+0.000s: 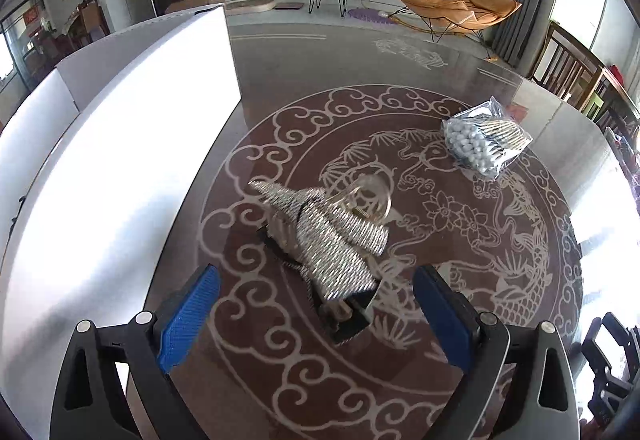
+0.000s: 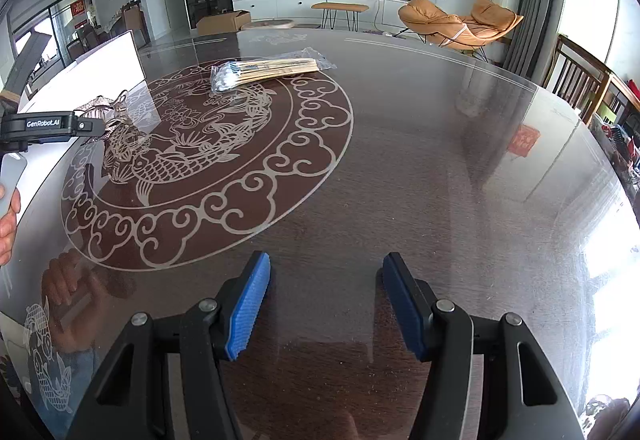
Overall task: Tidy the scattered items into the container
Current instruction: 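Grasp the rhinestone bow clip and clear hair clip with the left gripper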
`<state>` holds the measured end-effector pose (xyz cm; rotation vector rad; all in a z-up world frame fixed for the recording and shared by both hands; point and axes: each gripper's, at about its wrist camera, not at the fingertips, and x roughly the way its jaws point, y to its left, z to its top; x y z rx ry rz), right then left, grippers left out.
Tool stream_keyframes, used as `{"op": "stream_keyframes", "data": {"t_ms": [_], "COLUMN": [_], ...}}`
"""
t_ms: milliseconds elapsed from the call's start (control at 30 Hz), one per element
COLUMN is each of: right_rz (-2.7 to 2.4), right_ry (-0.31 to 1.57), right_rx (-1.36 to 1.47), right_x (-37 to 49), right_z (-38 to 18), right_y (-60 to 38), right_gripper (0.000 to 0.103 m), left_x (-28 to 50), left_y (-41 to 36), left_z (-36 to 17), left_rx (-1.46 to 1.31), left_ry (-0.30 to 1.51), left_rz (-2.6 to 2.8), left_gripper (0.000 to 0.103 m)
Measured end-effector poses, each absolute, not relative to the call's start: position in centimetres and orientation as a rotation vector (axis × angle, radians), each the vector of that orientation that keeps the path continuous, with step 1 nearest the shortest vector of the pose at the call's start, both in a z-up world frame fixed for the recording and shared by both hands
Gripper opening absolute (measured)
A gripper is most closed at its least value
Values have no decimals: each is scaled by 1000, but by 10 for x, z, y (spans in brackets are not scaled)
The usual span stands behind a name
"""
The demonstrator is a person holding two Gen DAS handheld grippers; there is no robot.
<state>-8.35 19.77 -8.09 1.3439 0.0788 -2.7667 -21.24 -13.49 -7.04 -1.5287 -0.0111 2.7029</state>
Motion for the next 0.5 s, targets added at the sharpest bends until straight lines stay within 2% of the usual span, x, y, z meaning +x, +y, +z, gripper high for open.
{"op": "stream_keyframes", "data": {"t_ms": [167,200,233,267,300,400,500], "right_rz": [-2766,-2766,-2766,-2766,-2766,-2766,-2763], "right_ry": [78,78,78,78,78,77,73], "right_rx": [1344,1344,1344,1344,1344,1343,1343], "right_x": [-83,-83,-83,-83,-83,-83,-85], "right_z": [-81,-81,-81,-81,-81,-81,-81], "right_y": [198,198,198,198,198,198,197], "right_gripper": [60,60,60,60,60,60,61], "left_x": [-240,-240,-237,-234,-231,-207,-169], "left_y": [-114,-115,-119,-123,-127,-140,-141], "left_z": [-86,-86,-85,-83,-82,-78,-79], "left_rx": [-1559,-1547,-1526,-1510,-1500,-1456,-1446], "left_ry": [-40,-57,-77,-93,-112,-136,-73], "left_rz": [2710,2727,2762,2792,2801,2788,2752], "left_gripper": [98,95,71,56,50,48,48]}}
